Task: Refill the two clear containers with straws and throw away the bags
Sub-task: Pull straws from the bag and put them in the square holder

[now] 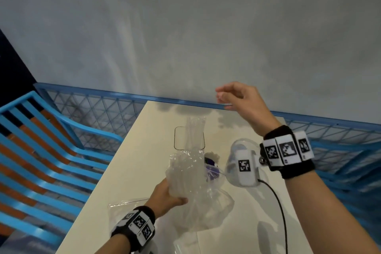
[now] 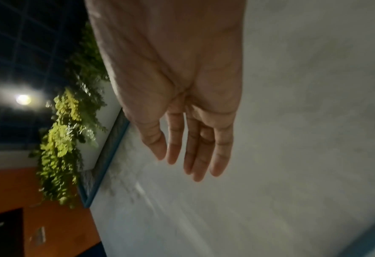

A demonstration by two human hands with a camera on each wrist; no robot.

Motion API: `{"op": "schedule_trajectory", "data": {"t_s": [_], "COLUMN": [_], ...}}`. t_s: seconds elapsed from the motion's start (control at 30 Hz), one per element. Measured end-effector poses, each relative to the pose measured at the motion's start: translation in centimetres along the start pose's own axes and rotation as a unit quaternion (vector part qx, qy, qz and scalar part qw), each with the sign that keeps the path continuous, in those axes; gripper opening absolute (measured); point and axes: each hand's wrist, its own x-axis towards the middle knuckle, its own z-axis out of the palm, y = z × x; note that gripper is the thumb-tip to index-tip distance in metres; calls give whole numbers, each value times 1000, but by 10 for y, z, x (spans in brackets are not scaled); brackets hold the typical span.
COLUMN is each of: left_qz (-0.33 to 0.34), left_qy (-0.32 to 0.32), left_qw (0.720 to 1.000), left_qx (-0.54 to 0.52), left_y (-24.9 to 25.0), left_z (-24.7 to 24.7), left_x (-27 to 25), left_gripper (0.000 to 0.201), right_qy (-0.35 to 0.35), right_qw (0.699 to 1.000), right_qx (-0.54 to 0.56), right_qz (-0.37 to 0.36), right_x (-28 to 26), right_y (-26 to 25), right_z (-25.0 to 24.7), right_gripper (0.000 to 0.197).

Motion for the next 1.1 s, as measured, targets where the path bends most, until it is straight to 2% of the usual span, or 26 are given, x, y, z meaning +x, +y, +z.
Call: {"op": "schedule_trajectory", "data": {"t_s": [0.1, 0.2, 0.27, 0.3, 0.4, 0.53, 0.6, 0.73, 0.87, 1.1], "left_qz": [4, 10, 17, 18, 15, 4, 3, 1, -4, -7], "left_qy": [-7, -5, -3, -5, -2, 0, -2, -1, 2, -2], "left_qw": [1000, 1000, 1000, 1000, 1000, 1000, 1000, 1000, 1000, 1000], "left_qx": [1, -4, -7, -11, -17, -11, -12, -4, -1, -2], "left_y": [4, 8, 10, 11, 10, 9, 9, 8, 8, 6], "left_z": [1, 3, 5, 6, 7, 9, 10, 11, 8, 6], "left_x": [-6, -11, -14, -15, -18, -21, -22, -24, -25, -26], "left_gripper": [59, 59, 59, 58, 58, 57, 56, 56, 55, 51], "right_qy": [-7, -106, -133, -130, -49, 10, 31, 54, 74, 67], "right_qw": [999, 984, 983, 985, 992, 995, 995, 996, 995, 993], "right_qx": [21, -12, -11, -40, -94, -49, -28, 9, 49, 98], "right_qz": [47, 142, 127, 106, 71, 90, 90, 66, 47, 19], "right_x": [-37, -81, -106, -115, -128, -125, -121, -103, -84, -48], "right_y": [25, 73, 103, 113, 120, 113, 105, 75, 47, -3], "right_z": [12, 50, 79, 91, 105, 98, 92, 75, 57, 24], "right_gripper": [16, 62, 86, 90, 77, 39, 29, 22, 25, 24]}}
